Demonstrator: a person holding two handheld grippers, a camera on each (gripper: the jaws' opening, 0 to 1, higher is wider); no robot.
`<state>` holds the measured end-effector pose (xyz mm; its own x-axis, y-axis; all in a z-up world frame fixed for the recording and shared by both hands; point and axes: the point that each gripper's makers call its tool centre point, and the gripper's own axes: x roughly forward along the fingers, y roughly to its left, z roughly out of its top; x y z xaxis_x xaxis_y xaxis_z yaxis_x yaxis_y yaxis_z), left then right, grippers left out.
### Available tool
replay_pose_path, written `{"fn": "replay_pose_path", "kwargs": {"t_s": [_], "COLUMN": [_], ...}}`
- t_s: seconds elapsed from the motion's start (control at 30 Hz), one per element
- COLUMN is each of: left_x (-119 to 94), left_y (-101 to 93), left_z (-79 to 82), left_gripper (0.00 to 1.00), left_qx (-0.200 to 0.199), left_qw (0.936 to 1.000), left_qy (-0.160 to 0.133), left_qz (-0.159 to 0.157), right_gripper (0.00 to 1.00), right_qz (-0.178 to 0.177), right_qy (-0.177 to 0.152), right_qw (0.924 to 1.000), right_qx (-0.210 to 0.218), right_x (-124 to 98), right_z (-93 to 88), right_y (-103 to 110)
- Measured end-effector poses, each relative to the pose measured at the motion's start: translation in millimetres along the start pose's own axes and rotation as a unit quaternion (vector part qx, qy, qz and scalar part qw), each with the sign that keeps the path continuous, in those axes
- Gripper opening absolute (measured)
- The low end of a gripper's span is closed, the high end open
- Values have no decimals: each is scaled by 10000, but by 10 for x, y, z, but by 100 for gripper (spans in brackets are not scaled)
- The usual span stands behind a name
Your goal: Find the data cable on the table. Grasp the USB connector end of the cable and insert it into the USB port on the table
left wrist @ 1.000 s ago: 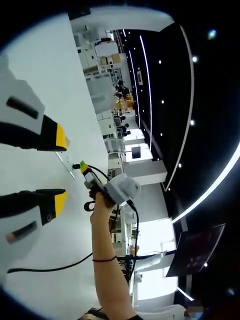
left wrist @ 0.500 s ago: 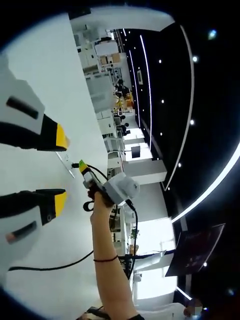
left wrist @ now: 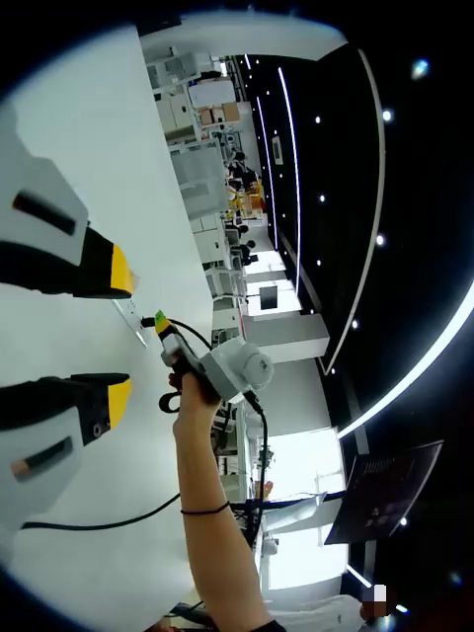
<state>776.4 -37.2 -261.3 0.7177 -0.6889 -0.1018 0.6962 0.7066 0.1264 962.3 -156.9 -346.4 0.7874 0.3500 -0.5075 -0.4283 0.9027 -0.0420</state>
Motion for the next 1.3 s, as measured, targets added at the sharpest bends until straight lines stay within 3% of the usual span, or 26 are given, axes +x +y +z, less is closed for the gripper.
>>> {"fn": "replay_pose_path", "kwargs": {"t_s": [0.03, 0.13, 0.27, 0.43, 0.7, 0.77, 0.8, 0.87, 1.13, 1.27, 1.3], "left_x": [-5, -11, -2, 1, -16, -10, -10, -17, -11, 3, 4], "left_y": [2, 18, 6, -5, 37, 17, 11, 4, 1, -34, -36], "left_z": [4, 20, 11, -10, 15, -8, -15, -22, -20, -30, -28], "left_gripper": [30, 30, 30, 31, 31, 31, 31, 31, 31, 31, 31], "left_qx": [5, 8, 20, 12, 29, 26, 21, 13, 3, -28, -22], "left_qw": [10000, 10000, 10000, 10000, 10000, 10000, 10000, 10000, 10000, 10000, 10000], "left_qy": [-5, -42, -20, 18, -41, -1, 11, 22, 4, 34, 30], "left_qz": [4, 24, 4, -16, 44, 23, 17, 8, 23, -21, -13], "right_gripper": [2, 2, 2, 2, 2, 2, 2, 2, 2, 2, 2], "right_qz": [61, -95, -122, 23, -237, -169, -25, 32, -213, 5, -43], "right_qy": [-64, -62, -58, -180, -305, -240, -274, -310, -327, -401, -425], "right_qw": [9999, 9998, 9997, 9998, 9986, 9993, 9996, 9994, 9989, 9988, 9990], "right_qx": [132, -156, -200, -13, -360, -227, 77, -120, -256, 279, 163], "right_x": [-3, 24, 22, -8, 50, 42, 34, 22, 44, 14, 6], "right_z": [-6, 1, 14, 0, 44, 38, 29, 23, 35, 5, 8], "right_y": [-17, 57, 40, 2, 21, 4, -2, -2, 14, -10, 1]}}
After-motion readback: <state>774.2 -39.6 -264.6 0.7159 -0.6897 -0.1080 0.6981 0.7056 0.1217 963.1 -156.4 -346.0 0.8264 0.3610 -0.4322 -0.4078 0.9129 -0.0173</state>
